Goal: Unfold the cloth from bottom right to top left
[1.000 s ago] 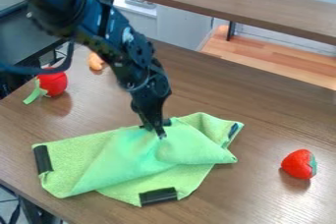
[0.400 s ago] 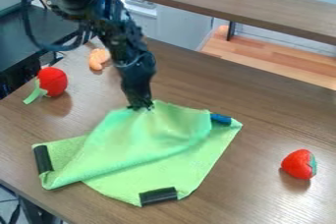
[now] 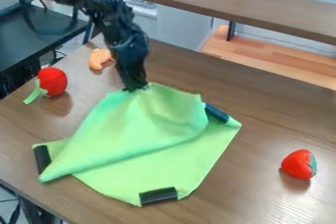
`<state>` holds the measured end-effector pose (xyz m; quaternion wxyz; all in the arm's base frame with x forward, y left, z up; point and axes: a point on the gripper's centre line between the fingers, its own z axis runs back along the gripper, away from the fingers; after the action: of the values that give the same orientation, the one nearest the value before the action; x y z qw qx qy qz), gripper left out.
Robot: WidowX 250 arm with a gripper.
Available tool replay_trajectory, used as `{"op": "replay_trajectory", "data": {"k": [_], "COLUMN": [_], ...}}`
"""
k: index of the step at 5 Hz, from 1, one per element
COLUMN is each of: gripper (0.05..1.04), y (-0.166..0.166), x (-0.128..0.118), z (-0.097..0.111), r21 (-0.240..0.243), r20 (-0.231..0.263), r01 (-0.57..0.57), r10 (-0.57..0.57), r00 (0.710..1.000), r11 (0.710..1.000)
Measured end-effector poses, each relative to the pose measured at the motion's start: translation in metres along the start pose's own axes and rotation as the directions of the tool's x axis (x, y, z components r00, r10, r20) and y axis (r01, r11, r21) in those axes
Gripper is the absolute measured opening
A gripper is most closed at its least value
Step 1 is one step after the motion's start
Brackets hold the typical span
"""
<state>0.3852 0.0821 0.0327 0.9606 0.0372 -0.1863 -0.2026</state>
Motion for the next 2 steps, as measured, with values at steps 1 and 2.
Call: {"op": "replay_trajectory", "data": {"k": [1,2], "gripper": [0.049,0.049], "y": [0.018,0.032], "x": [0.007,0.014], "z": [0.000,-0.003], "r21": [0.007,0.004], "r20": [-0.003,-0.011], "r01": [-0.018,-0.048], "r10": [0.018,0.048], "r00": [1.000,0.999], "r11": [1.000,0.999]}}
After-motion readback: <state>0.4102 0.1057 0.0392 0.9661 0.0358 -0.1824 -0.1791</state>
